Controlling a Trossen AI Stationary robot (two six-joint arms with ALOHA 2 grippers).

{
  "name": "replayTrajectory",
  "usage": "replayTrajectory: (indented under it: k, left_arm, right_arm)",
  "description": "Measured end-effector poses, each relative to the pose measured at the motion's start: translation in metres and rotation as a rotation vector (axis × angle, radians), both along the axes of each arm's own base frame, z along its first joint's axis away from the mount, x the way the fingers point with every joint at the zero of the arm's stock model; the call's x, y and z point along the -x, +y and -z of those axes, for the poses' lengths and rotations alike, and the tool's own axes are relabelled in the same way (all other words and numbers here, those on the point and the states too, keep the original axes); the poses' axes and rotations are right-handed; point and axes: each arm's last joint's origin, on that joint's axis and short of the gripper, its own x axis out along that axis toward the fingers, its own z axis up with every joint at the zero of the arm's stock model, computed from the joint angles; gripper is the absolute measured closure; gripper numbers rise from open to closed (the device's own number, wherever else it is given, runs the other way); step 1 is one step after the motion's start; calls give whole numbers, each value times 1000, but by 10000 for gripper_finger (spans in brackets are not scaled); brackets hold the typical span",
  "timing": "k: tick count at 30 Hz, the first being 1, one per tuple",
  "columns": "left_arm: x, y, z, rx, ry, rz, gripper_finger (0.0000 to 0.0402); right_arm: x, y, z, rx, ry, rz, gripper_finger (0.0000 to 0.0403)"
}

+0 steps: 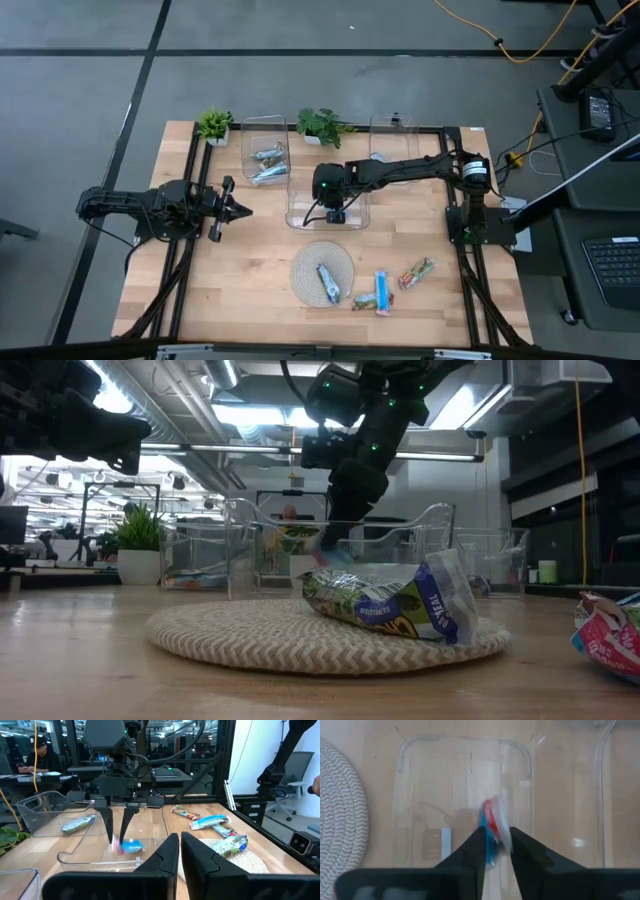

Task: Pick and place Granola Bars by type
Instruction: Put the red granola bar into the bottom transparent bin, then put the blue granola bar into the top right transparent bin

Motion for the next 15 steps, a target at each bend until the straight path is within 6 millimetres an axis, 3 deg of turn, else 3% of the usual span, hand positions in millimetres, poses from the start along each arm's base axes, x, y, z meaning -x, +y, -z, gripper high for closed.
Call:
replayTrajectory:
  k: [7,15]
  left_arm:
    - [0,0,0,0,0,0,390]
    - [0,0,0,0,0,0,387]
  right_arm:
    - [0,0,0,-2,0,5,272]
    - [3,1,-2,17,48,15,265]
